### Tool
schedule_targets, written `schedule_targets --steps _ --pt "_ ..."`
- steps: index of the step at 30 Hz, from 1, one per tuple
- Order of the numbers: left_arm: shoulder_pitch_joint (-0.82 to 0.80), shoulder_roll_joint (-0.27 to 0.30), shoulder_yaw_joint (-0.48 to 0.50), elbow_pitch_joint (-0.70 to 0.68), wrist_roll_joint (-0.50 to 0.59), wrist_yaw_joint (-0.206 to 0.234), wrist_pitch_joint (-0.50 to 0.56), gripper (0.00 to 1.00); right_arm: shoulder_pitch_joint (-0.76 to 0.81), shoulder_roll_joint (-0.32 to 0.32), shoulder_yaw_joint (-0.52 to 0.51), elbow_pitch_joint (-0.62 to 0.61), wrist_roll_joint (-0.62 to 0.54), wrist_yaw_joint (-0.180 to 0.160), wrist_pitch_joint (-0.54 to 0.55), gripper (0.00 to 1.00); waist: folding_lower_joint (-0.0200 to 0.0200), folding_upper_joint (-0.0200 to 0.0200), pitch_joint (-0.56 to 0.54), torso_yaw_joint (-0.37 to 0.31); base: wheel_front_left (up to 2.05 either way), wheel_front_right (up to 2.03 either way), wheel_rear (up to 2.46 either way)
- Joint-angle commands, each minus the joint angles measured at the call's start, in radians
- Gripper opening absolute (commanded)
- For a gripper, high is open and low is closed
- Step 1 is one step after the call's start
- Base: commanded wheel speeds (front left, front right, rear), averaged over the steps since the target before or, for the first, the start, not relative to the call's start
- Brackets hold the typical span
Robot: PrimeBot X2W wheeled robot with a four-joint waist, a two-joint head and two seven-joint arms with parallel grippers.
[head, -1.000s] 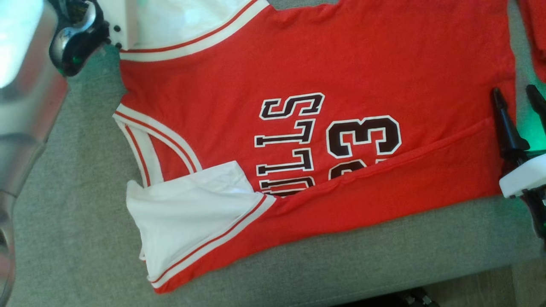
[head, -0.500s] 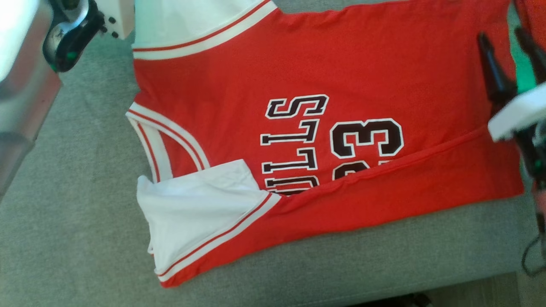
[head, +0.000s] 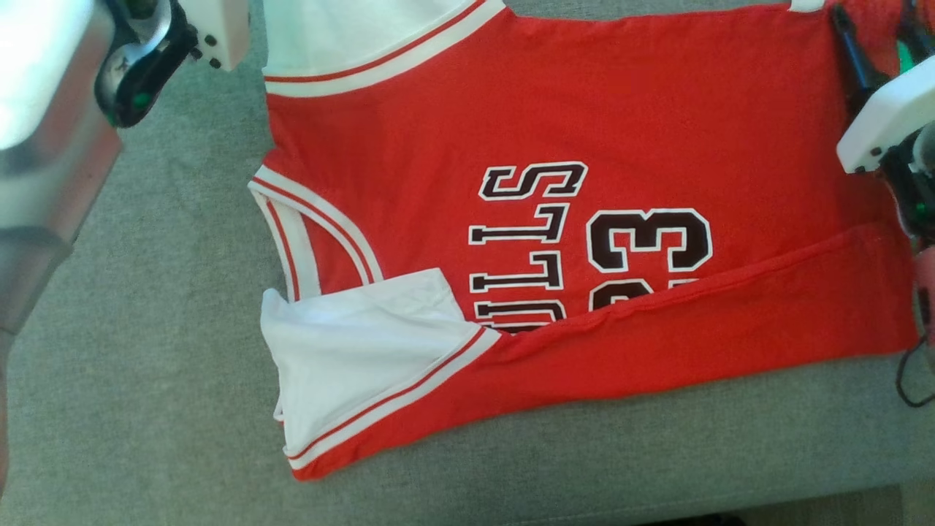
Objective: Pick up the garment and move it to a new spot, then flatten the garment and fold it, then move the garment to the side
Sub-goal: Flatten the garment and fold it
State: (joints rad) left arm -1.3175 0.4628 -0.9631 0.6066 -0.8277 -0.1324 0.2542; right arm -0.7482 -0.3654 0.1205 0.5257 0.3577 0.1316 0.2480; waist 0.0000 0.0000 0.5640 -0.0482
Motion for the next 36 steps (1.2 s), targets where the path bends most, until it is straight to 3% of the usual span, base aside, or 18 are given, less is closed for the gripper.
schedule_targets --steps 1,13,21,25,32,36 --pt "-0.064 0.037 0.032 -0.013 -0.004 0.002 -0.011 0.00 -0.011 -0.013 0.015 -0.019 0.000 -0.001 -0.014 0.03 0.0000 0.0000 -0.002 0.001 0.00 0.00 0.00" --pt "-0.137 0.056 0.015 0.043 0.084 0.007 -0.169 0.00 -0.119 -0.066 0.053 0.024 0.091 -0.001 -0.099 0.00 0.0000 0.0000 -0.010 0.020 0.00 0.00 0.00" --pt "-0.180 0.029 0.037 0.102 0.082 0.008 -0.280 0.00 -0.179 -0.110 0.066 0.029 0.168 -0.001 -0.125 0.00 0.0000 0.0000 -0.027 0.043 0.00 0.00 0.00" --pt "-0.128 0.028 0.022 0.081 0.045 0.004 -0.292 0.00 -0.135 -0.144 0.088 0.011 0.204 -0.001 -0.130 0.00 0.0000 0.0000 -0.053 0.062 0.00 0.00 0.00" --pt "0.009 0.082 -0.005 -0.025 0.010 0.004 -0.331 0.00 -0.011 -0.203 0.114 -0.034 0.255 -0.001 -0.140 0.00 0.0000 0.0000 -0.101 0.092 0.00 0.00 0.00" --pt "0.137 0.135 -0.007 -0.136 -0.020 0.037 -0.353 0.00 0.078 -0.232 0.115 -0.072 0.291 -0.001 -0.140 0.00 0.0000 0.0000 -0.135 0.107 0.00 0.00 0.00"
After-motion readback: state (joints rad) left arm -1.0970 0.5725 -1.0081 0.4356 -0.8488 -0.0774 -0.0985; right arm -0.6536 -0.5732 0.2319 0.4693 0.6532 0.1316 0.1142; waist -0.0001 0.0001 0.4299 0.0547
